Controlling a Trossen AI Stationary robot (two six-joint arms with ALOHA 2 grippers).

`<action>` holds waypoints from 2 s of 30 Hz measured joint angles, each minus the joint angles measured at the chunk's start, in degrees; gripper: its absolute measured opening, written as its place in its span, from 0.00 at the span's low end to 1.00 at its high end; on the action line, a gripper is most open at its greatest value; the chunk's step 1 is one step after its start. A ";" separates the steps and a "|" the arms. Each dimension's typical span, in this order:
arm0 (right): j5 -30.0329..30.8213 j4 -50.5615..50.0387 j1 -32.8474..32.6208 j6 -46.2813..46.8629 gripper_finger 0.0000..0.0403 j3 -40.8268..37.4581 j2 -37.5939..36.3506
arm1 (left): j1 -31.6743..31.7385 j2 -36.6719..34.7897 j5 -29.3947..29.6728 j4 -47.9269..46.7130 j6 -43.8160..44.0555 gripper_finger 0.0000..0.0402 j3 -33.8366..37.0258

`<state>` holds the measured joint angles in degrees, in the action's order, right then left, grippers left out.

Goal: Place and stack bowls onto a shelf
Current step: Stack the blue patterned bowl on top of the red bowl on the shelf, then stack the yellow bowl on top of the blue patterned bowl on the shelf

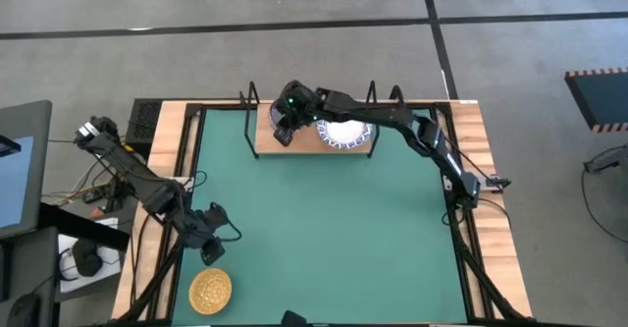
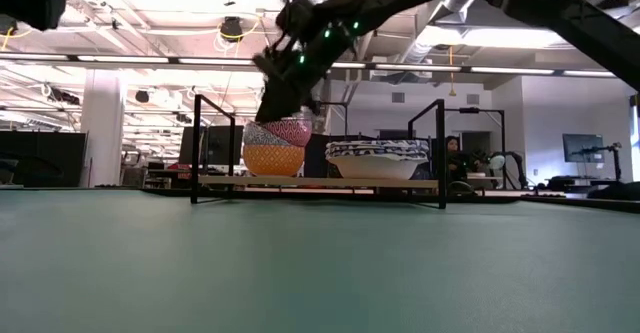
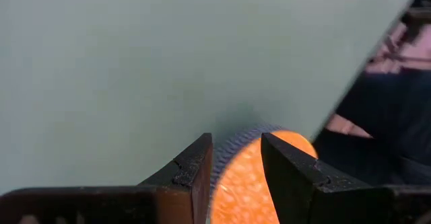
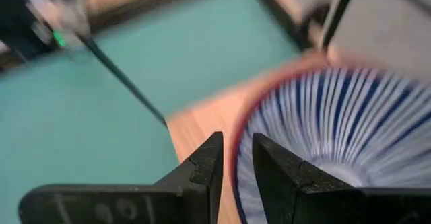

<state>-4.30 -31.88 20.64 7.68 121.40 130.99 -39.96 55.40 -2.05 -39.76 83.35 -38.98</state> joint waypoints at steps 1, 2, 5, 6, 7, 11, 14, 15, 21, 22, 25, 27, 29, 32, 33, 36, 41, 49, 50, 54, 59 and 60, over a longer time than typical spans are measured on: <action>-0.15 0.40 -0.10 0.00 0.27 0.00 -0.69 | -0.34 0.00 -0.51 1.02 0.00 0.28 0.00; -0.15 1.59 -0.32 -0.02 0.27 0.17 -1.14 | -0.72 0.00 -0.72 1.92 0.04 0.28 0.00; -0.33 0.89 -0.63 -0.28 0.27 0.17 -3.51 | -2.30 0.00 -0.68 5.02 -1.09 0.28 0.00; -0.66 2.20 -0.76 -0.48 0.27 0.23 -3.65 | -2.86 0.00 -0.68 5.97 -1.91 0.28 -0.02; -1.31 2.93 -0.88 -0.49 0.27 0.28 -3.83 | -3.42 0.00 -0.69 6.39 -2.85 0.28 -0.02; -4.67 3.01 -0.26 0.30 0.27 0.08 -4.95 | -5.85 1.07 -0.65 6.35 -4.88 0.28 -0.02; -4.81 1.97 0.47 1.45 0.27 0.13 -6.05 | -7.52 2.80 -0.65 6.31 -5.07 0.28 -0.02; -4.91 1.59 0.69 1.49 0.27 0.13 -6.21 | -8.01 3.55 -0.68 6.31 -5.07 0.28 -0.02; -6.23 2.21 1.62 1.92 0.27 0.11 -7.22 | -11.34 8.97 -0.75 8.22 -4.75 0.28 -0.02; -6.34 2.73 1.62 1.91 0.27 0.15 -7.36 | -11.86 9.94 -0.78 8.24 -4.74 0.28 -0.02; -7.10 2.02 2.06 1.94 0.32 0.17 -7.91 | -13.09 12.77 -0.53 7.67 -4.71 0.28 -0.06; -7.69 2.04 2.27 2.10 0.37 0.13 -8.02 | -13.40 14.94 -0.57 5.98 -4.58 0.28 -0.11; -7.75 2.15 2.28 2.41 0.45 0.13 -8.20 | -13.40 16.92 -0.74 3.27 -3.70 0.28 -0.09; -7.71 0.85 2.32 3.69 0.55 0.13 -8.88 | -13.22 19.17 -0.70 1.97 -5.67 0.23 -0.08; -7.75 0.83 2.32 4.28 0.58 0.13 -9.04 | -12.94 19.53 -0.72 1.89 -6.66 0.20 -0.07; -7.75 0.30 2.32 6.08 0.61 0.15 -9.44 | -11.52 19.59 -0.80 1.82 -8.16 0.06 -0.07; -7.76 -0.81 2.38 7.32 0.58 0.13 -10.80 | -7.88 16.23 0.86 -1.97 -9.42 0.01 -0.18; -7.81 -5.08 1.25 7.07 0.56 0.13 -14.50 | 2.05 3.13 16.91 -19.95 -10.66 0.00 -3.01; -7.77 -5.85 1.03 7.19 0.56 0.13 -15.10 | 3.73 0.99 19.80 -21.97 -10.63 0.00 -3.52; -7.37 -6.65 -0.12 7.92 0.56 0.17 -16.07 | 11.18 -5.15 32.67 -27.38 -11.01 0.00 -6.82; -5.63 -6.56 -2.80 7.89 0.56 0.17 -16.08 | 23.18 -6.90 40.26 -25.09 -25.82 0.00 -11.16; -5.04 -6.29 -3.39 7.89 0.56 0.17 -16.08 | 25.73 -6.56 40.55 -23.67 -28.98 0.00 -11.99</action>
<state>-9.34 -38.17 17.25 15.57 121.58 114.91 -14.24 48.83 38.50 -63.43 54.38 -50.98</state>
